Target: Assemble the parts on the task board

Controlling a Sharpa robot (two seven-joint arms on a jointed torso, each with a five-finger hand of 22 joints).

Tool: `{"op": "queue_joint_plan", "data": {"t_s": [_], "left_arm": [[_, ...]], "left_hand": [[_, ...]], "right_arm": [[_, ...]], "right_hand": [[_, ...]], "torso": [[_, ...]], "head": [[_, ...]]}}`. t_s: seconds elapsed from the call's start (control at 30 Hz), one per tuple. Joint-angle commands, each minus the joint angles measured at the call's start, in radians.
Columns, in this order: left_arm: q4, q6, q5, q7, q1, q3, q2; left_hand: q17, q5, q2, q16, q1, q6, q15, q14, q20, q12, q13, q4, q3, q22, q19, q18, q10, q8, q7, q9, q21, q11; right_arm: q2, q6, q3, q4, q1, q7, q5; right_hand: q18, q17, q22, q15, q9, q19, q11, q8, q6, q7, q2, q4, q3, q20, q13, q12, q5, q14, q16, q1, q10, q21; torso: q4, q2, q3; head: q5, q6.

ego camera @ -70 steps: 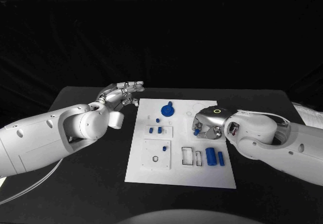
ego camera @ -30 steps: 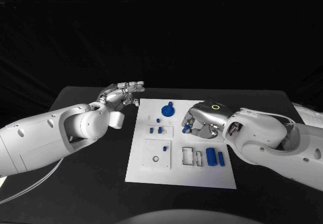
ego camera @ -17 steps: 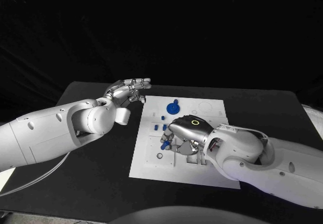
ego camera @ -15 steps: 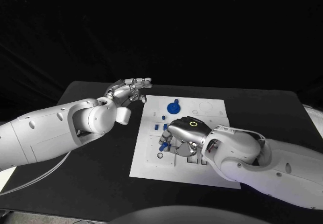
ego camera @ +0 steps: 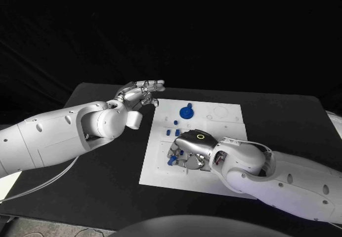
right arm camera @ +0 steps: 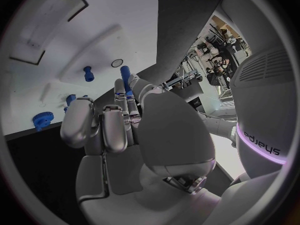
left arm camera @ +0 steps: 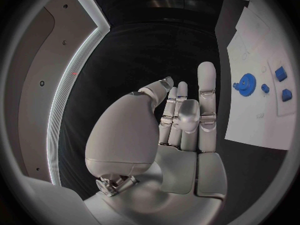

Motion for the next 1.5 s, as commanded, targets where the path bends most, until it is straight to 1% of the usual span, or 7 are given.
{"op": "queue_joint_plan", "data": {"t_s": [0.03, 0.7, 0.9, 1.07, 1.17, 1.3, 1.5], "left_arm": [[0.000, 0.021, -0.003, 0.002, 0.000, 0.000, 0.002], [-0.002, 0.024, -0.003, -0.001, 0.000, 0.000, 0.003], [-0.002, 0.025, -0.003, -0.002, 0.000, 0.000, 0.003], [-0.001, 0.027, -0.003, -0.004, 0.000, 0.000, 0.003], [-0.001, 0.027, -0.003, -0.005, 0.000, 0.000, 0.003], [-0.001, 0.028, -0.003, -0.006, 0.000, 0.000, 0.003], [0.000, 0.028, -0.003, -0.008, 0.000, 0.000, 0.002]], "left_hand": [[-0.001, 0.004, 0.003, -0.005, -0.004, -0.003, -0.001, -0.007, 0.001, 0.007, 0.001, -0.006, 0.000, -0.001, -0.008, 0.018, -0.005, 0.006, 0.004, -0.001, -0.007, 0.000], [-0.001, 0.004, 0.003, -0.005, -0.004, -0.003, -0.001, -0.007, 0.001, 0.007, 0.001, -0.006, 0.000, -0.001, -0.008, 0.018, -0.005, 0.006, 0.004, -0.001, -0.007, 0.000], [-0.001, 0.004, 0.003, -0.005, -0.004, -0.003, -0.001, -0.007, 0.001, 0.007, 0.001, -0.006, 0.000, -0.001, -0.008, 0.018, -0.005, 0.006, 0.004, -0.001, -0.007, 0.000], [-0.002, 0.004, 0.003, -0.005, -0.004, -0.004, -0.001, -0.007, 0.002, 0.009, 0.002, -0.006, -0.001, -0.001, -0.008, 0.018, -0.007, 0.006, 0.004, -0.001, -0.007, 0.001], [-0.002, 0.004, 0.003, -0.005, -0.004, -0.004, -0.001, -0.007, 0.002, 0.009, 0.002, -0.006, -0.001, -0.001, -0.008, 0.018, -0.007, 0.006, 0.004, -0.001, -0.007, 0.001], [-0.003, 0.003, 0.003, -0.005, -0.005, -0.004, 0.000, -0.008, 0.002, 0.009, 0.001, -0.006, -0.001, -0.001, -0.008, 0.018, -0.009, 0.007, 0.004, -0.001, -0.007, 0.001], [-0.003, 0.003, 0.003, -0.005, -0.005, -0.004, 0.000, -0.008, 0.002, 0.009, 0.001, -0.006, -0.001, -0.001, -0.008, 0.018, -0.009, 0.007, 0.004, -0.001, -0.007, 0.001]], "right_arm": [[0.003, 0.035, 0.000, -0.010, -0.004, 0.007, -0.021], [0.007, 0.049, -0.001, -0.017, -0.007, -0.041, -0.082], [0.017, 0.079, -0.001, -0.016, -0.007, -0.060, -0.100], [0.030, 0.095, -0.003, -0.017, -0.007, -0.073, -0.113], [0.038, 0.094, -0.006, -0.019, -0.007, -0.077, -0.118], [0.044, 0.074, -0.008, -0.023, -0.007, -0.079, -0.121], [0.044, 0.037, -0.010, -0.024, -0.007, -0.076, -0.123]], "right_hand": [[-0.002, 0.001, -0.001, -0.003, 0.002, 0.001, 0.010, 0.002, -0.001, 0.008, 0.002, -0.001, 0.007, -0.005, 0.001, -0.004, 0.002, 0.044, 0.005, 0.012, 0.000, 0.005], [-0.002, 0.002, -0.001, -0.002, 0.002, 0.001, 0.011, 0.001, -0.001, 0.009, 0.002, -0.002, 0.009, -0.005, 0.001, -0.005, 0.003, 0.044, 0.006, 0.011, 0.000, 0.005], [-0.002, 0.002, -0.001, -0.001, 0.002, 0.000, 0.012, 0.001, 0.000, 0.010, -0.002, -0.002, 0.009, -0.004, 0.001, -0.007, 0.003, 0.044, 0.006, 0.005, 0.002, 0.005], [-0.001, -0.004, -0.006, 0.001, 0.001, -0.002, 0.015, -0.004, -0.007, 0.012, -0.015, 0.002, 0.004, -0.002, 0.001, -0.012, 0.002, 0.043, 0.003, -0.011, -0.003, 0.002], [0.000, -0.015, -0.016, 0.009, -0.003, -0.007, 0.025, -0.009, -0.023, 0.021, -0.031, 0.010, -0.003, 0.004, -0.003, -0.018, 0.003, 0.039, -0.004, -0.032, -0.041, -0.005], [0.004, -0.038, -0.041, 0.024, -0.011, -0.018, 0.043, -0.009, -0.056, 0.037, -0.053, 0.013, -0.015, 0.017, -0.003, -0.018, 0.004, 0.033, -0.018, -0.052, -0.114, -0.023], [0.008, -0.047, -0.054, 0.030, -0.018, -0.023, 0.050, -0.011, -0.091, 0.041, -0.062, 0.010, -0.028, 0.024, -0.003, -0.013, 0.004, 0.031, -0.024, -0.057, -0.149, -0.032]], "torso": [[0.0000, 0.000, 0.0007], [-0.0004, 0.000, 0.0004], [-0.0013, -0.001, -0.0004], [-0.0007, 0.000, -0.0001], [-0.0003, -0.001, -0.0003], [-0.0004, -0.001, -0.0004], [-0.0007, 0.000, 0.0000]], "head": [[0.003, -0.004], [0.003, -0.006], [0.002, -0.007], [0.001, -0.008], [-0.001, -0.008], [-0.001, -0.009], [-0.002, -0.008]]}}
